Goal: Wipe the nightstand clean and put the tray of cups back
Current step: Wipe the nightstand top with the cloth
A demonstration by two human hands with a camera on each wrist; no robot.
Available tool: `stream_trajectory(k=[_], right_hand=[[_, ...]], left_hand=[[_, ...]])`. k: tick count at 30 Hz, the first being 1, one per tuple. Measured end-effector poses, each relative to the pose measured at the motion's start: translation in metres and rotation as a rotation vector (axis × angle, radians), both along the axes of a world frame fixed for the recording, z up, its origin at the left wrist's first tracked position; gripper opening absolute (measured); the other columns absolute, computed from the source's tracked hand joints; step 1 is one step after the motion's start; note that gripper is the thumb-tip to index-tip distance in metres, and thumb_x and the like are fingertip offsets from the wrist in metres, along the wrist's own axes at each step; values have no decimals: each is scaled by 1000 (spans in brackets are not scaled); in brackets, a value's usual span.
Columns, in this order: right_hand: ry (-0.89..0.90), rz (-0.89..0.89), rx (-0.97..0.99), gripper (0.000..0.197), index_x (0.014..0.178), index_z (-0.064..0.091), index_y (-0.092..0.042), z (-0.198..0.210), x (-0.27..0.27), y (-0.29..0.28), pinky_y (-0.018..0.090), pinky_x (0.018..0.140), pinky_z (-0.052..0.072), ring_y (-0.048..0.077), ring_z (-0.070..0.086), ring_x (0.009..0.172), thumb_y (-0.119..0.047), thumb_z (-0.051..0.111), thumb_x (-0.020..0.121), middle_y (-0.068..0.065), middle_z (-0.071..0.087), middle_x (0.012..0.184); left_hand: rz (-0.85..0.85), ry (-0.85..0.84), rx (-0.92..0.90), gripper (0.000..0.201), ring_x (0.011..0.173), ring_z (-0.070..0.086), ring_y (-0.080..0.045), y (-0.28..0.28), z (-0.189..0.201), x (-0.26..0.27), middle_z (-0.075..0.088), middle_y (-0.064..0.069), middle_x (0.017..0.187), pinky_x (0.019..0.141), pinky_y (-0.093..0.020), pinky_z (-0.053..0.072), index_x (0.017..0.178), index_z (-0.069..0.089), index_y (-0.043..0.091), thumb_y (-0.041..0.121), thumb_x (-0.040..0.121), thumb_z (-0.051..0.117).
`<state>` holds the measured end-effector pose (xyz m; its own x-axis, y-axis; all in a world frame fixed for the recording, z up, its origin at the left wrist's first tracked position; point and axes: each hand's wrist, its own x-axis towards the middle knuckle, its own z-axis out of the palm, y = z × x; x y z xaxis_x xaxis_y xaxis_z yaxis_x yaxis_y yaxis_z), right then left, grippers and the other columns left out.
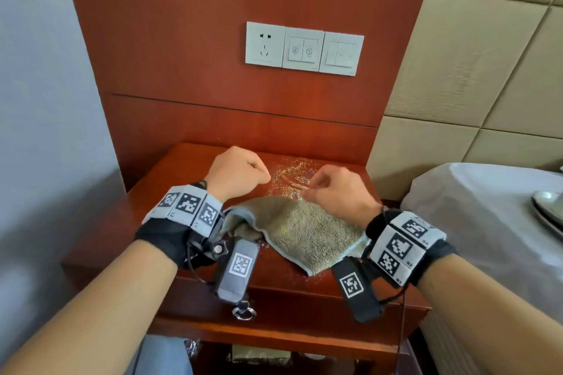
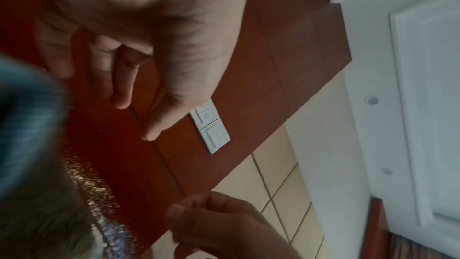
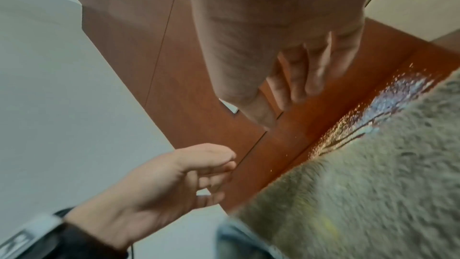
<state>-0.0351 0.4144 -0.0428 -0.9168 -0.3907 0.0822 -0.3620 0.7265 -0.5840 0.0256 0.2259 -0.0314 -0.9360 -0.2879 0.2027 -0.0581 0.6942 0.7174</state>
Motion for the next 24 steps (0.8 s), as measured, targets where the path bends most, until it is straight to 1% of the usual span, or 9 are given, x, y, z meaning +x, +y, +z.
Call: stream_trajectory(k=[2, 5, 7, 10, 12, 16, 18, 21, 24], right_hand=[[-158, 169, 153, 33, 95, 65, -16, -6, 8, -11, 26, 61, 55, 11, 58, 71, -44, 73, 81, -3, 65, 89], [-264, 331, 442, 47, 96, 66, -12, -15, 12, -25, 24, 65, 46, 13, 54, 72, -54, 73, 76, -4, 61, 83], [-266, 347, 491, 45, 93, 66, -14, -18, 9, -29, 24, 65, 45, 12, 54, 71, -52, 77, 72, -6, 60, 79], [-273, 350, 525, 60, 107, 68, -3, -21, 6, -32, 25, 63, 42, 16, 51, 75, -49, 80, 71, -1, 59, 84], [-257, 353, 520, 52, 106, 69, -6, -22, 6, -32, 22, 61, 42, 15, 53, 77, -44, 80, 73, -1, 61, 87], [-161, 304, 418, 13, 83, 71, -18, -24, 4, -28, 22, 67, 52, 12, 63, 83, -26, 79, 77, -3, 69, 90], [-139, 265, 346, 9, 77, 70, -20, -24, 2, -24, 20, 66, 52, 11, 64, 81, -22, 78, 78, -4, 69, 86], [-82, 160, 208, 6, 83, 70, -17, -19, -3, -17, 15, 56, 47, 10, 62, 74, -19, 75, 79, -7, 65, 81], [13, 38, 104, 5, 84, 67, -22, -13, -8, -11, 15, 47, 42, 8, 58, 63, -17, 66, 83, -9, 60, 76]], left_hand=[[-10, -39, -35, 12, 86, 58, -8, -4, -7, -3, 68, 9, 88, 75, -21, 41, 91, 78, 10, 15, 86, 68], [-17, -94, -18, 11, 90, 59, -9, -10, -15, -5, 67, 10, 90, 67, -18, 39, 90, 75, 12, 20, 85, 71], [-20, -140, -12, 13, 89, 60, -9, -17, -21, -5, 66, 10, 90, 69, -21, 41, 90, 74, 15, 24, 80, 76], [-31, -251, -25, 24, 92, 60, -12, -26, -28, -8, 64, 7, 95, 76, -26, 44, 95, 72, 18, 26, 74, 81], [-55, -335, -64, 33, 98, 59, -14, -27, -32, -11, 62, 8, 99, 80, -28, 45, 99, 70, 21, 26, 70, 85], [-113, -396, -139, 44, 104, 57, -17, -23, -37, -16, 60, 6, 105, 84, -30, 47, 105, 69, 21, 22, 65, 87], [-125, -377, -157, 37, 98, 58, -15, -22, -35, -18, 63, 6, 101, 77, -26, 44, 102, 72, 19, 18, 68, 86], [-140, -311, -175, 19, 87, 58, -11, -23, -29, -20, 66, 7, 91, 66, -20, 41, 94, 77, 17, 15, 75, 80], [-135, -185, -170, 11, 90, 57, -12, -24, -20, -24, 63, 9, 89, 71, -21, 39, 93, 77, 16, 18, 82, 75]])
